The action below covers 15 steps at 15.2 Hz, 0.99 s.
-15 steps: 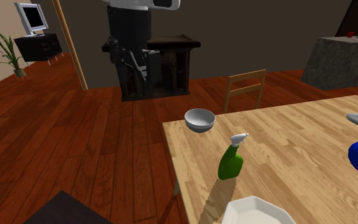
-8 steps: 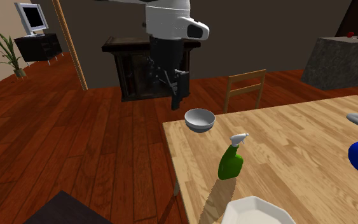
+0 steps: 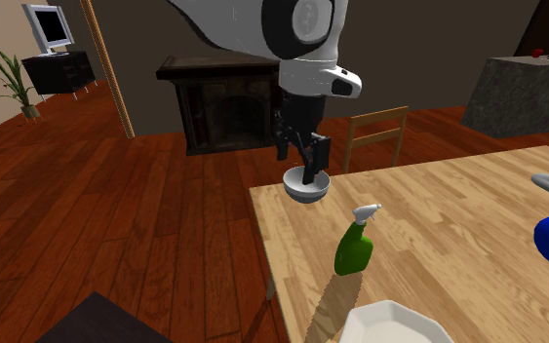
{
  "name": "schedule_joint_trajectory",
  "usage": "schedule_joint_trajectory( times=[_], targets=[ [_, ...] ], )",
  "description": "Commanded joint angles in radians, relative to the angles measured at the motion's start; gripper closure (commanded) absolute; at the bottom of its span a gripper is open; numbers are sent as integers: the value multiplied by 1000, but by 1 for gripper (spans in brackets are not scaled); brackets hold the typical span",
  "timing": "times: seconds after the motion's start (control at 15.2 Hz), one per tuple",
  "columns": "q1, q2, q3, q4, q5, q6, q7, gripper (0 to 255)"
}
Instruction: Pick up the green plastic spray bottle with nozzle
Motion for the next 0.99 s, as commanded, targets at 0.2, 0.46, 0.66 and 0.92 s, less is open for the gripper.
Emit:
schedule_joint_trajectory(
  times=[0.2,0.46,0.66,0.92],
  targets=[
    [-27,179,-26,132,15,45,32,0],
    [-53,318,-45,252,32,60,57,0],
    [-76,423,-57,353,47,61,76,0],
    [-113,568,-72,506,68,49,103,0]
  ],
)
